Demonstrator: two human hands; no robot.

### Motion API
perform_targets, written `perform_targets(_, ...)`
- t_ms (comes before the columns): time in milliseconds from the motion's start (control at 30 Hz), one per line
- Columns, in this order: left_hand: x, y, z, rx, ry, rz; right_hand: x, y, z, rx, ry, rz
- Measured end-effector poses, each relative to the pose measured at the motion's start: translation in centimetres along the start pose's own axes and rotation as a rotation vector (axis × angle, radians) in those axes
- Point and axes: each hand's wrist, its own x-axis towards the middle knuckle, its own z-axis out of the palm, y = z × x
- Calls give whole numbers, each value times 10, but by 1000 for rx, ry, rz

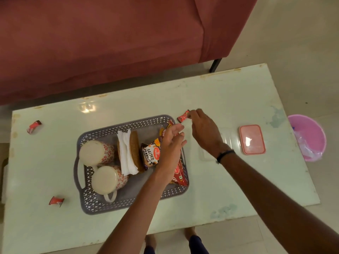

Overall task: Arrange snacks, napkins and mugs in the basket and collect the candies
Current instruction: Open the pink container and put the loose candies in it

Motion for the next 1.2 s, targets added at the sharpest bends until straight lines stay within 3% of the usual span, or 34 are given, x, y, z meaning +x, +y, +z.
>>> perform_targets(200, 12, -1, -16, -64, 9, -12, 46, 22, 34, -243, -229, -88)
perform_targets(300, 13, -1, -20, -59, -6, -9, 47, 25, 42, -309, -255, -87)
perform_targets(367, 12, 0, -20, -55, -14, -11, 43, 21, 34, -227, -208, -28)
perform_targets(533, 7, 3, -13, -60, 1, -40, -5, 11, -26, 99, 112, 285)
perform_targets(667, 1, 6, -2, -55, 8, -65, -56, 27, -40, 111, 7, 501)
perform_targets(733, -3, 5, 2, -53, 4, -72, -69, 35, -38, 216, -53, 543)
perform_targets(900, -16, -6, 4, -18, 20, -88, -83, 38, -47, 329, 85, 610)
perform_targets(1000, -24, -11, 3, 1, 28, -95, -82, 32, -48, 407, 70, 570)
perform_targets(1200, -41, -15, -14, -33, 68, -111, -90, 21, -50, 366, 212, 564)
